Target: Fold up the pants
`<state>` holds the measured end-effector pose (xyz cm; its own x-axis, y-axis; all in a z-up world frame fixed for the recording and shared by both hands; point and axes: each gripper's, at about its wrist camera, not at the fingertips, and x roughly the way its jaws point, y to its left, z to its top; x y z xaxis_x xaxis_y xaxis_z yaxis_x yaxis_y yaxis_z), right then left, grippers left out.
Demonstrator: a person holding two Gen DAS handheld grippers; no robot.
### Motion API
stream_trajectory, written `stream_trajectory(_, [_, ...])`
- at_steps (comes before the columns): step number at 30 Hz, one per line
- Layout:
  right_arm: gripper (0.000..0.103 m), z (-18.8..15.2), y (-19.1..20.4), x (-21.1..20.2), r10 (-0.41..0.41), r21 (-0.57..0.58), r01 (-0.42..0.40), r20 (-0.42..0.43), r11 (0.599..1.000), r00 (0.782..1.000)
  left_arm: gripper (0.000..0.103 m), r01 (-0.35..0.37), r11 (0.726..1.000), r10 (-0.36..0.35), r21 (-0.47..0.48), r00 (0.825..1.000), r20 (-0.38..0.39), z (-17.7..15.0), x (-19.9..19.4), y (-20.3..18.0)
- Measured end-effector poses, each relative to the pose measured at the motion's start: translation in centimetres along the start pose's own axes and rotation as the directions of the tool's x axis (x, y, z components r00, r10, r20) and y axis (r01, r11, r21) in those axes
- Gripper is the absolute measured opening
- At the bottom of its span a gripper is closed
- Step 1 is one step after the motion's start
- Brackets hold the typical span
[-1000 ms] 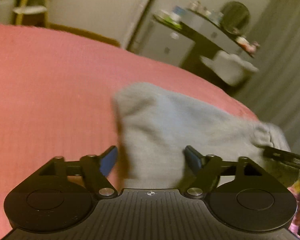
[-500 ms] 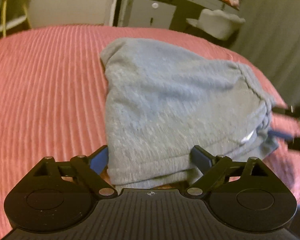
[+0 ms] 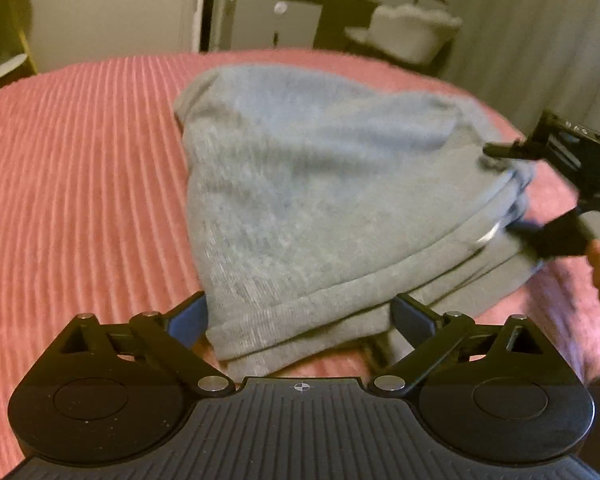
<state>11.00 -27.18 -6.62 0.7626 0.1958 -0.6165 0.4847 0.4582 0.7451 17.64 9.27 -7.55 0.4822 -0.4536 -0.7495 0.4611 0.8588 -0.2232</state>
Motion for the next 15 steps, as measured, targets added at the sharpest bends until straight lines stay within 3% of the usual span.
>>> stream_trajectory(2, [0.051, -0.6, 0.5, 0.5, -0.044, -0.059, 0.045, 0.018, 0.997, 0.999, 0.096, 0.026, 0.999, -0.026, -0.025, 1.000, 0.006, -0.2, 0.8, 0.4])
stream_trajectory(4, [0.046, -1.0, 0.6, -0.1, -0.034, -0.078, 0.037, 0.038, 0.996, 0.999, 0.082, 0.047, 0.999, -0.047, -0.017, 0.999, 0.023, -0.2, 0.7, 0.6])
stream_trajectory(8, [0.042, -1.7, 1.6, -2.9, 0.042, -0.071, -0.036, 0.083, 0.997, 0.996, 0.036, 0.078, 0.996, -0.074, -0.041, 0.994, 0.079, 0.1, -1.7, 1.4])
stream_trajectory(11, [0.043, -1.9, 1.3, -5.3, 0.151, -0.029, -0.149, 0.059, 0.988, 0.987, 0.034, 0.103, 0.992, -0.098, -0.077, 0.993, 0.072, 0.5, -3.3, 2.1])
stream_trajectory(12, [0.045, -2.1, 1.0, -5.9, 0.142, -0.043, -0.140, 0.061, 0.989, 0.988, 0.039, 0.098, 0.993, -0.094, -0.071, 0.994, 0.058, 0.5, -3.5, 2.0])
stream_trajectory(14, [0.050, -1.9, 0.1, -5.8, 0.027, -0.125, -0.017, 0.083, 0.992, 0.996, 0.057, 0.041, 0.997, -0.041, -0.062, 0.999, -0.003, 0.1, -3.3, 1.9])
stream_trajectory(15, [0.054, -1.8, -0.4, -5.2, -0.073, -0.160, 0.087, 0.095, 0.983, 0.993, 0.061, -0.009, 0.998, 0.007, -0.055, 0.999, -0.050, -0.3, -2.8, 1.8])
